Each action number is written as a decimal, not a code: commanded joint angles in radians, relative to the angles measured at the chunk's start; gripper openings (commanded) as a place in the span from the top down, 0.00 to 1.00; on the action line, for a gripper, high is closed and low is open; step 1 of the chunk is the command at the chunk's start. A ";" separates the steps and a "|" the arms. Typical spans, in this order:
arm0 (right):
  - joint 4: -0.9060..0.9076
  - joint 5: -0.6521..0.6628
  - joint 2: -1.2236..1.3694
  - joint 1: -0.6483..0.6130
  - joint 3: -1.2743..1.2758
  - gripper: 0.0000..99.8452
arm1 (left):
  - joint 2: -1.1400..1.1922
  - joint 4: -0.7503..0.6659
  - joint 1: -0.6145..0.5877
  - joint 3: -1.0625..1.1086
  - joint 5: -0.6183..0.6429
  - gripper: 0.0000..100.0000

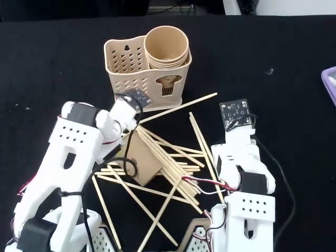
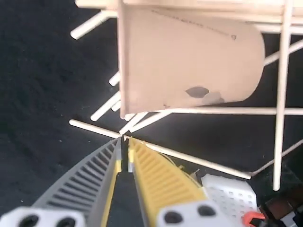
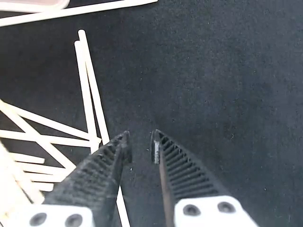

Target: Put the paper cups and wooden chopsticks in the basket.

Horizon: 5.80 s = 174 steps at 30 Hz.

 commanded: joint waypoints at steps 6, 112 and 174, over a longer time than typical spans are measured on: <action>-0.021 -0.008 0.012 0.011 -0.001 0.91 | 0.003 -0.181 -0.134 -0.022 0.057 0.97; -0.146 -0.094 0.005 0.252 0.030 0.91 | -0.273 0.152 -0.248 -0.061 -0.605 0.97; -0.141 -0.092 0.005 0.245 0.031 0.91 | -0.276 -0.681 -0.387 0.409 -0.388 0.86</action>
